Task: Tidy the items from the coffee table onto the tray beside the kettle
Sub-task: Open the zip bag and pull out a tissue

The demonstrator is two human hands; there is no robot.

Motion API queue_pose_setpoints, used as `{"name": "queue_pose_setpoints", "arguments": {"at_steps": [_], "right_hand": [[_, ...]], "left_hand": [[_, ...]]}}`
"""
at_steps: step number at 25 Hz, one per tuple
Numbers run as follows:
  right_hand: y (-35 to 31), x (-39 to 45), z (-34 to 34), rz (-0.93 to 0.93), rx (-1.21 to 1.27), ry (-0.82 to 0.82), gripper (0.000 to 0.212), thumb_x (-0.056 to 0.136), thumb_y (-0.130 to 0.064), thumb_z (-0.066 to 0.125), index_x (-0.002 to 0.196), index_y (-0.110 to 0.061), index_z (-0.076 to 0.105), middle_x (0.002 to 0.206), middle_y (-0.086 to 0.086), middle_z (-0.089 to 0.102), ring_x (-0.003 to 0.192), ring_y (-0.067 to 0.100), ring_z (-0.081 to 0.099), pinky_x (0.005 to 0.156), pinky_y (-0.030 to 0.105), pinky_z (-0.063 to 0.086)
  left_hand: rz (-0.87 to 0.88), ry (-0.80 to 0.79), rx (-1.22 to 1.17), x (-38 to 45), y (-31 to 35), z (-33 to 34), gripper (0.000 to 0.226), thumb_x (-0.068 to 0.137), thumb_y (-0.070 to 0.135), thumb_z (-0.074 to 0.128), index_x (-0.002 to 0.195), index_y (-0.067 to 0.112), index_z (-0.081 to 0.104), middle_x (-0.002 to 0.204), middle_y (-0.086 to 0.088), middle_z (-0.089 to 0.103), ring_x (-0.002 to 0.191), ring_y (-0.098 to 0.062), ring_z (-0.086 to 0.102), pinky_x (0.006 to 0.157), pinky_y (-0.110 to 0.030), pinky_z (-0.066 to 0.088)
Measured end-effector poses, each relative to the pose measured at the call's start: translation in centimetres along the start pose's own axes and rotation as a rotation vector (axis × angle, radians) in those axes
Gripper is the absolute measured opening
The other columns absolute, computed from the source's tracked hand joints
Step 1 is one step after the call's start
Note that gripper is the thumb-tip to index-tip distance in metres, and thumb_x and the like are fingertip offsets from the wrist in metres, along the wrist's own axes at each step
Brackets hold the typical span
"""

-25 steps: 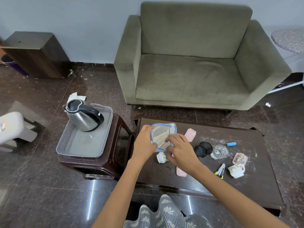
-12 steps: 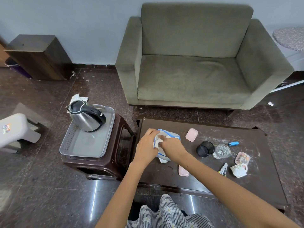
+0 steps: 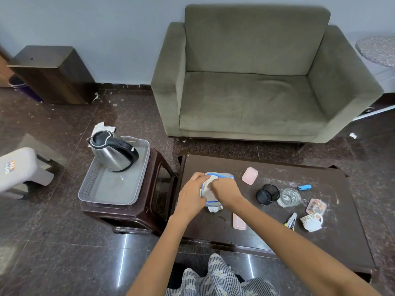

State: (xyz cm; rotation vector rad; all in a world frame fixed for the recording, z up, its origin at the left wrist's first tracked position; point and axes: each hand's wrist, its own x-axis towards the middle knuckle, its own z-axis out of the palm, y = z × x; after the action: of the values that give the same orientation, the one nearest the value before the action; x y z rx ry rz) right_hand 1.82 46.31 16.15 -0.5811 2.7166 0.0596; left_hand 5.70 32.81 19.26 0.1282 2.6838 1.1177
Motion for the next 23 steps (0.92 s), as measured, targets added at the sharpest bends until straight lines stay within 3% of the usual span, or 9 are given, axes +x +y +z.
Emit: {"name": "queue_pose_setpoints", "arguments": {"at_steps": [3,6,10,14,17,20,23], "right_hand": [[0.9,-0.2,0.2,-0.011,0.118,0.162,0.027,0.089,-0.009,0.045,0.111,-0.014,0.059,0.108,0.006,0.066,0.092,0.032,0.064,0.065,0.034,0.044],[1.5,-0.9,-0.1,-0.051,0.328,0.38,0.022,0.087,-0.011,0.048,0.102,-0.014,0.065,0.103,0.004,0.067,0.082,0.033,0.065,0.061,0.037,0.05],[1.8,-1.9,-0.6,-0.052,0.538,0.571,0.016,0.082,-0.015,0.053,0.09,-0.017,0.067,0.092,-0.002,0.071,0.076,0.022,0.066,0.058,0.031,0.052],[2.3,-3.0,-2.4,0.012,0.58,0.707,0.017,0.081,-0.01,0.06,0.091,-0.02,0.07,0.077,-0.01,0.068,0.068,0.006,0.049,0.058,0.023,0.043],[2.8,-3.5,-3.8,0.106,0.628,0.763,0.012,0.081,-0.013,0.067,0.089,-0.022,0.07,0.061,-0.019,0.047,0.061,0.005,0.041,0.055,0.013,0.031],[3.3,-3.8,-4.8,0.146,0.7,0.815,0.007,0.083,-0.016,0.068,0.089,-0.018,0.069,0.058,-0.014,0.044,0.056,0.008,0.04,0.054,0.017,0.034],[3.6,-4.2,-5.3,0.244,0.735,0.905,0.007,0.084,-0.018,0.067,0.089,-0.014,0.069,0.059,0.0,0.058,0.055,0.013,0.048,0.053,0.027,0.042]], "left_hand": [[-0.042,0.027,-0.055,0.2,-0.8,0.1,0.066,0.067,-0.007,0.057,0.128,0.019,0.054,0.121,0.008,0.05,0.094,-0.016,0.057,0.076,-0.039,0.052],[-0.07,0.049,-0.083,0.2,-1.5,0.1,0.064,0.068,-0.007,0.061,0.129,0.013,0.054,0.122,0.003,0.051,0.094,-0.017,0.057,0.079,-0.038,0.052],[-0.123,0.085,-0.101,0.5,-2.3,0.4,0.065,0.067,-0.006,0.063,0.129,0.011,0.054,0.119,0.001,0.052,0.096,-0.019,0.058,0.082,-0.039,0.051],[-0.194,0.156,-0.164,0.6,-3.2,0.4,0.062,0.066,-0.008,0.064,0.126,0.004,0.056,0.116,-0.003,0.052,0.091,-0.024,0.061,0.079,-0.038,0.053],[-0.256,0.18,-0.216,0.6,-3.4,0.1,0.053,0.067,-0.009,0.063,0.118,0.005,0.06,0.112,-0.003,0.052,0.091,-0.024,0.059,0.076,-0.044,0.056],[-0.286,0.192,-0.257,0.6,-3.8,0.0,0.046,0.068,-0.008,0.062,0.112,0.003,0.061,0.105,0.001,0.049,0.092,-0.026,0.058,0.069,-0.051,0.057],[-0.314,0.207,-0.296,0.7,-4.1,0.0,0.057,0.071,-0.008,0.064,0.126,0.003,0.054,0.111,0.003,0.046,0.099,-0.025,0.058,0.07,-0.047,0.058]]}}
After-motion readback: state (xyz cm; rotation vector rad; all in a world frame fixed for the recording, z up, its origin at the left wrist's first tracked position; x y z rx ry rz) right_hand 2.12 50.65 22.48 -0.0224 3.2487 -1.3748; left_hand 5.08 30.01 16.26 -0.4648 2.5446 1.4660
